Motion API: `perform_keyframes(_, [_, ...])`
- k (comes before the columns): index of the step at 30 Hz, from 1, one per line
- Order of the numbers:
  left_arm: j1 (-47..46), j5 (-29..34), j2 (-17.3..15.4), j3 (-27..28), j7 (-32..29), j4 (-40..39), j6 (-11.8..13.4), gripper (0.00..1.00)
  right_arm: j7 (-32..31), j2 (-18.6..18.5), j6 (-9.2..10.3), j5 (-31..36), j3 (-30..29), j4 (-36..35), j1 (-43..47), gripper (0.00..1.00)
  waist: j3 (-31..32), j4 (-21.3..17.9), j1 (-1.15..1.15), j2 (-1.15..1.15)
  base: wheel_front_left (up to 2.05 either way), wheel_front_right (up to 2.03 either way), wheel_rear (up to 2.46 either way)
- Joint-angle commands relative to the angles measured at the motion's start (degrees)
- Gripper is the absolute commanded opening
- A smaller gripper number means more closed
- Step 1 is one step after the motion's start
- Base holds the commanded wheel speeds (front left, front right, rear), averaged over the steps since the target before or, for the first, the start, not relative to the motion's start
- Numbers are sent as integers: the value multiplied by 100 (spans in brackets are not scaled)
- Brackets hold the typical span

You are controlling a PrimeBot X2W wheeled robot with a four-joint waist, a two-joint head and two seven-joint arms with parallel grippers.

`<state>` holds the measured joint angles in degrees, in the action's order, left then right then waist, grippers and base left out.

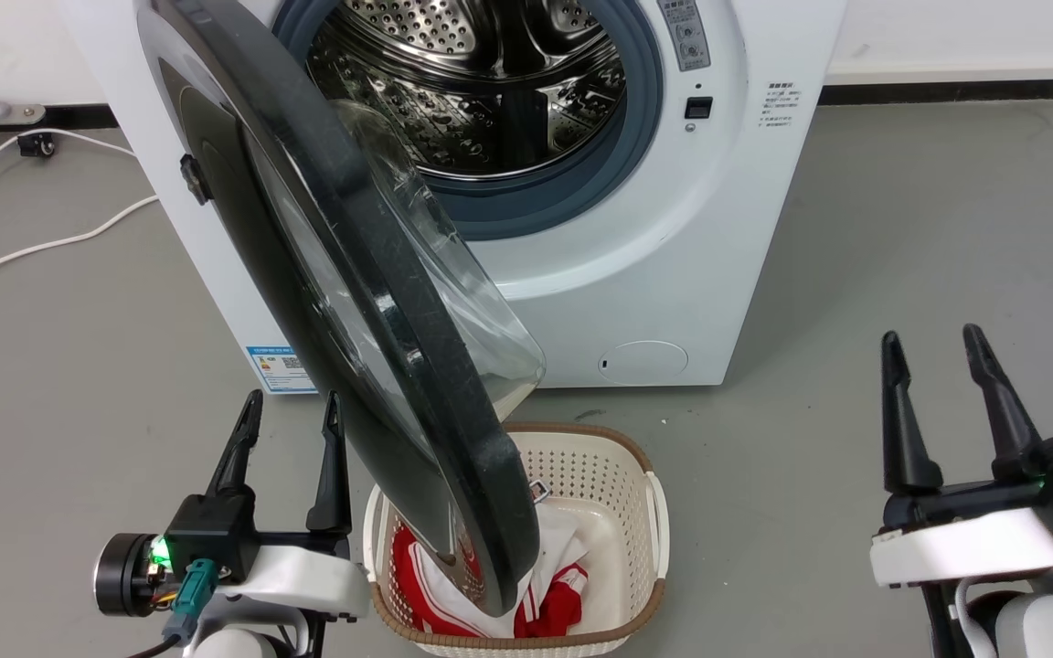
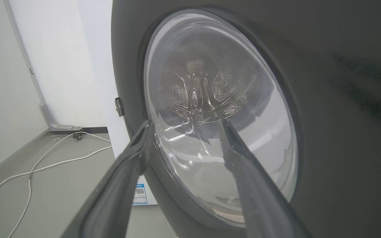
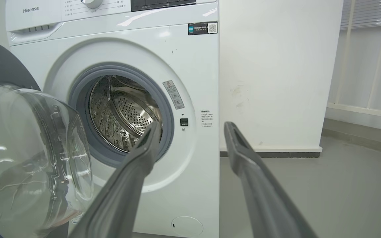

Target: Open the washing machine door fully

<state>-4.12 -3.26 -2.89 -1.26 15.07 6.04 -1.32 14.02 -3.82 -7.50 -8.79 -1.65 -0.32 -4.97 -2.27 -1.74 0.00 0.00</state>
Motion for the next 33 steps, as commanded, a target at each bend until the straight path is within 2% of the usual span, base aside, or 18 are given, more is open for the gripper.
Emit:
perform_keyframes(1, [-42, 53, 3, 26, 14, -21, -9, 100, -118, 45, 2, 474, 69, -266, 196, 100, -5, 1, 0, 0, 0, 0, 0])
perform_keyframes(7, [-78, 116, 1, 39, 14, -38, -43, 100, -316, 97, 3, 1069, 152, -421, 570, 100, -26, 13, 0, 0, 0, 0, 0])
perform_keyframes(15, [-87, 164, -3, 49, 14, -74, -46, 100, -213, 103, 3, 741, 92, -25, 688, 100, -33, 28, 0, 0, 0, 0, 0])
perform_keyframes(32, [-56, 208, -9, 49, 14, -94, -45, 100, -141, 105, 3, 635, 96, 52, 491, 100, -47, 24, 0, 0, 0, 0, 0])
perform_keyframes(33, [-57, 210, -9, 50, 14, -124, -51, 48, -140, 105, 3, 639, 98, 48, 490, 100, -50, 24, 0, 0, 0, 0, 0])
